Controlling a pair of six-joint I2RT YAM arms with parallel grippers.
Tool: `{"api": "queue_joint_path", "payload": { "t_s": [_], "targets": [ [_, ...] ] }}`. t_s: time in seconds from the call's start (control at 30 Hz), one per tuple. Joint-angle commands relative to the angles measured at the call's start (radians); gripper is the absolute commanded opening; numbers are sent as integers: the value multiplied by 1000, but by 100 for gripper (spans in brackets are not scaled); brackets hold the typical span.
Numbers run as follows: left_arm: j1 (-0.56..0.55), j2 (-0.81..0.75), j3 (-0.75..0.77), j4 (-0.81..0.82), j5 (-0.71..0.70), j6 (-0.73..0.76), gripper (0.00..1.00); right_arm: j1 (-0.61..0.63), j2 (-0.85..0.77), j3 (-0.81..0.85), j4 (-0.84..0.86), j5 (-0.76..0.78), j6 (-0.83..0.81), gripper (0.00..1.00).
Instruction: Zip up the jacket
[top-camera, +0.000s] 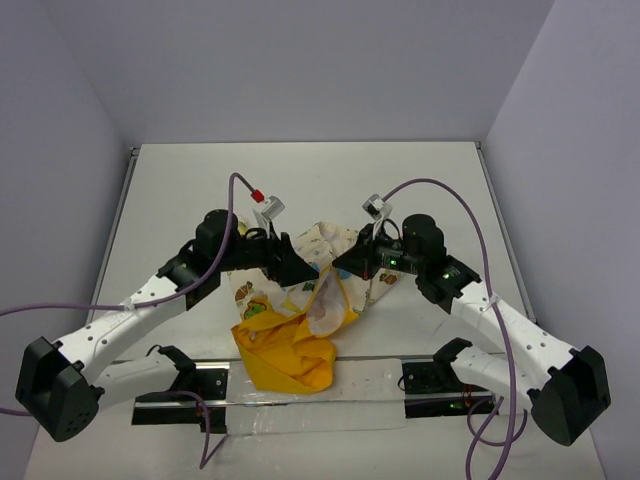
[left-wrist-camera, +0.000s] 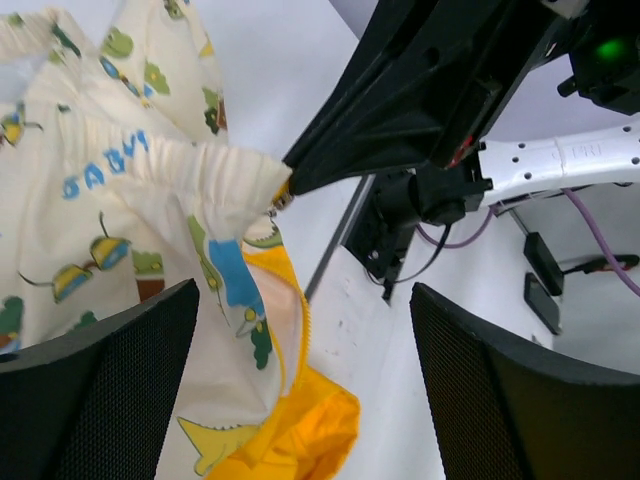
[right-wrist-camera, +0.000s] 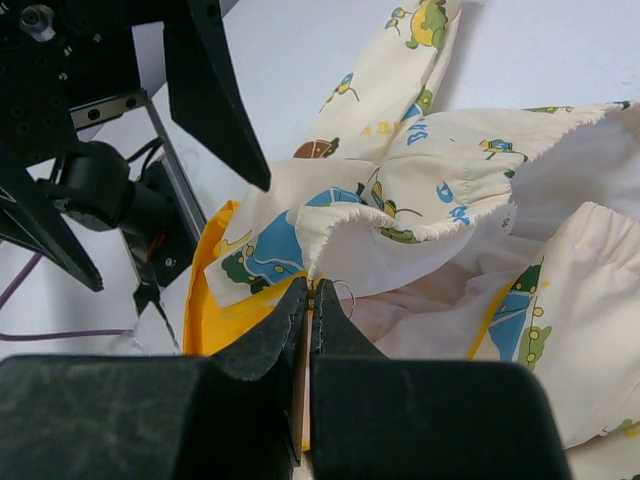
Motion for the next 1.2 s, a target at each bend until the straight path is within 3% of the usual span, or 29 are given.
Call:
{"api": "queue_joint_path", "payload": {
  "t_s": [0.0, 0.3, 0.57, 1.17],
  "targets": [
    [5, 42, 8, 84, -50, 76, 90, -19, 21, 63, -16, -72, -11, 0],
    [5, 209, 69, 142, -5, 91, 85, -33, 36, 74, -30, -104, -11, 0],
    [5, 229, 71, 247, 64, 27, 73, -33, 60, 81, -39, -112, -13, 0],
    [5, 261, 82, 252, 129, 4, 53, -33, 65, 79, -33, -109, -2, 0]
  ]
}}
